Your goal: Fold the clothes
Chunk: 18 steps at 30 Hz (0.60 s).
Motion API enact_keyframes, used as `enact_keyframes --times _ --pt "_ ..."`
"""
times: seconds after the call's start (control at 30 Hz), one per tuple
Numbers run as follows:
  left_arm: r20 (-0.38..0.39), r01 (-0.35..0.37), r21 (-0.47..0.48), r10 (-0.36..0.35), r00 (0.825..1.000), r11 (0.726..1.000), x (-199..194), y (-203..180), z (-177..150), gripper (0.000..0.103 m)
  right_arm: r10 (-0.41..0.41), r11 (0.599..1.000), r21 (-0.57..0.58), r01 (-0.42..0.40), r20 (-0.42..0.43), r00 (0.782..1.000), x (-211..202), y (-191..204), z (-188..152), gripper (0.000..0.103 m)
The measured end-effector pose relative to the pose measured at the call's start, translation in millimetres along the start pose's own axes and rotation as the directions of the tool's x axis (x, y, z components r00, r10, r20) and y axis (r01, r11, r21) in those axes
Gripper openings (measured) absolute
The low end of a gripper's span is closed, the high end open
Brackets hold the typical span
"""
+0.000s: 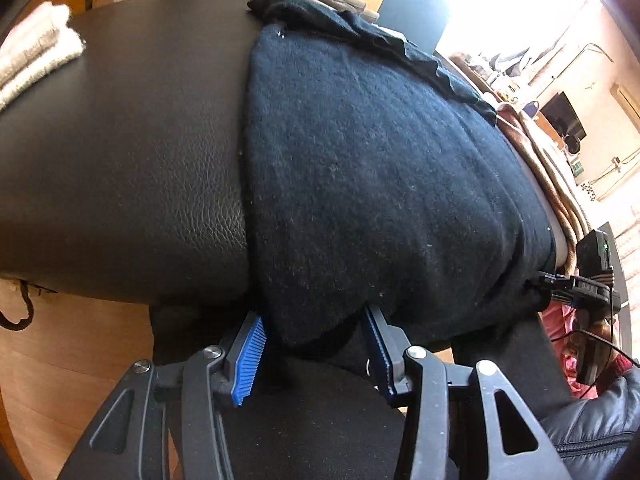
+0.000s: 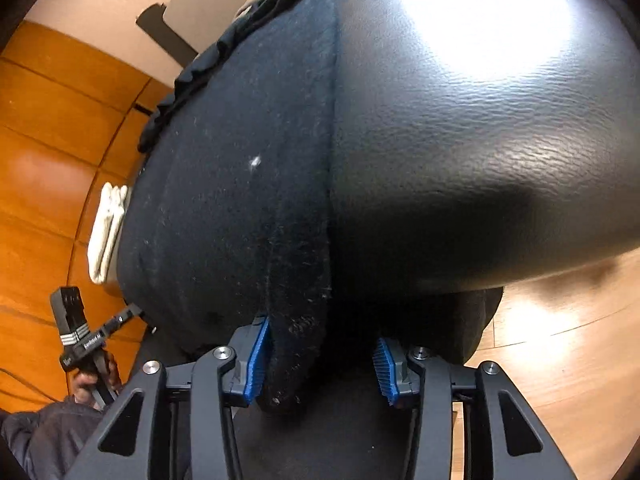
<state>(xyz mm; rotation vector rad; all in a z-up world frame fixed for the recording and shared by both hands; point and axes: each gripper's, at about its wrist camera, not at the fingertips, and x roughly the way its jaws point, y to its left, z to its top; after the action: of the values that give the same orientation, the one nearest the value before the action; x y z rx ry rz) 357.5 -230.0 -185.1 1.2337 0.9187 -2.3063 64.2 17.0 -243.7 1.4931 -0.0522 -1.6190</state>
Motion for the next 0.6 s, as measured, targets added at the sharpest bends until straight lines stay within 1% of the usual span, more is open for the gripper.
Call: enact_keyframes --times 0.1,0.13,0.17,0.2,0.23,0.27,0.3,0.37,0.4,0.43,0.47,0.5,0.53,0.57,0.6 --pt "-0.021 0.033 -0.017 -0.033 0.999 0.999 4.8 5.0 -1.8 0.047 0.032 0.999 0.017 -0.032 -0.006 0.999 3.9 -1.7 2.6 0.052" --pt "-0.037 0.044 -0.025 -0.045 0.998 0.999 7.3 5.6 -1.6 0.046 0.046 0.999 0.02 -0.046 -0.006 0.999 4.5 -2.4 3.8 0.057" --pt "-0.044 0.054 -0.022 -0.055 0.997 0.998 7.6 4.9 -1.1 0.036 0.061 0.998 0.023 -0.06 -0.007 0.998 5.1 -3.0 5.0 0.067" --pt "-0.049 0.064 -0.017 -0.065 0.997 0.998 7.5 3.9 -0.5 0.03 0.069 0.998 0.003 -0.069 -0.009 0.998 7.7 3.0 5.8 0.073" --pt "-0.049 0.059 0.004 -0.059 0.997 0.998 7.0 0.1 -0.1 0.025 0.077 0.997 -0.016 -0.077 -0.012 0.997 10.2 9.0 6.6 0.085" --pt "-0.051 0.061 0.016 -0.06 0.997 0.998 6.7 -2.3 -0.1 0.017 0.086 0.996 -0.036 -0.086 -0.015 0.996 12.7 14.9 7.4 0.091" --pt "-0.054 0.065 0.025 -0.064 0.996 0.998 6.6 -4.2 -0.2 0.011 0.065 0.996 -0.053 -0.067 -0.023 0.998 15.3 20.0 7.4 0.093" --pt "-0.056 0.078 0.034 -0.076 0.996 0.996 4.3 -6.2 -0.5 0.009 0.025 0.996 -0.089 -0.028 -0.037 0.999 20.5 30.0 7.4 0.093" --pt "-0.056 0.085 0.038 -0.083 0.995 0.996 3.0 -7.1 -0.7 0.008 0.022 0.997 -0.067 -0.024 -0.031 0.999 19.9 29.1 8.2 0.091" --pt "-0.055 0.122 0.028 -0.12 0.991 0.992 0.7 -6.7 0.0 0.007 0.014 0.998 -0.053 -0.015 -0.029 0.999 18.6 26.8 8.7 0.074" --pt "-0.052 0.161 0.018 -0.16 0.986 0.987 -2.4 -6.3 1.1 0.007 0.005 0.999 -0.039 -0.006 -0.028 1.0 17.2 24.5 9.1 0.06" --pt "-0.044 0.194 0.013 -0.193 0.98 0.981 -6.5 -6.4 2.8 0.007 -0.003 1.0 -0.025 0.002 -0.026 1.0 15.8 22.2 9.6 0.053" --pt "-0.031 0.233 0.013 -0.232 0.972 0.972 -13.3 -6.7 5.3 0.007 0.043 0.999 -0.009 -0.043 -0.032 0.999 13.7 19.0 9.0 0.023" --pt "-0.017 0.273 0.014 -0.273 0.962 0.962 -20.5 -7.0 7.9 0.007 0.05 0.999 -0.012 -0.051 -0.038 0.998 12.2 20.1 8.0 0.004" --pt "-0.002 0.31 0.019 -0.31 0.951 0.951 -27.9 -8.0 11.3 0.007 0.058 0.998 -0.015 -0.058 -0.044 0.997 10.7 21.3 6.9 0.004"
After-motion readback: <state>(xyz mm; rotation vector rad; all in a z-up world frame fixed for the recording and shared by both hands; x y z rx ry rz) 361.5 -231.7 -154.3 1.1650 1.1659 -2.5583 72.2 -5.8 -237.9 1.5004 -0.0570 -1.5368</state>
